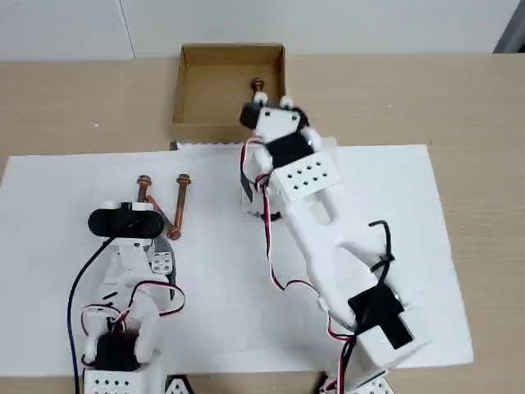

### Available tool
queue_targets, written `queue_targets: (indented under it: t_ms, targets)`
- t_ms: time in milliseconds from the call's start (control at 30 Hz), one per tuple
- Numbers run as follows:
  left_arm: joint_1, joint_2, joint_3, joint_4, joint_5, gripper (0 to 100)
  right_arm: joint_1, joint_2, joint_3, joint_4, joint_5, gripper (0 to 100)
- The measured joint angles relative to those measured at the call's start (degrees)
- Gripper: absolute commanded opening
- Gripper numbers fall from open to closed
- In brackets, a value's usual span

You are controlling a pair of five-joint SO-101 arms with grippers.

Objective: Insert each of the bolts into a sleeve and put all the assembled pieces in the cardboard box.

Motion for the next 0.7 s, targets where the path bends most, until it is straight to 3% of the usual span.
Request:
queue_targets:
  t_ms: [267, 400, 700]
  targets:
    - [0.0, 0.0, 0.0, 0.0, 0.0, 1, 0.1, -9.2, -6.4, 4.0, 0.2, 0.3]
    - [0.0, 0.0, 0.0, 0.0, 0.0, 1, 0.4, -17.5, -5.9, 4.1, 4.0, 0.3]
    - [0.0, 0.0, 0.0, 0.0, 0.0, 1, 0.4, -40.8, 13.1, 4.6, 6.4, 0.3]
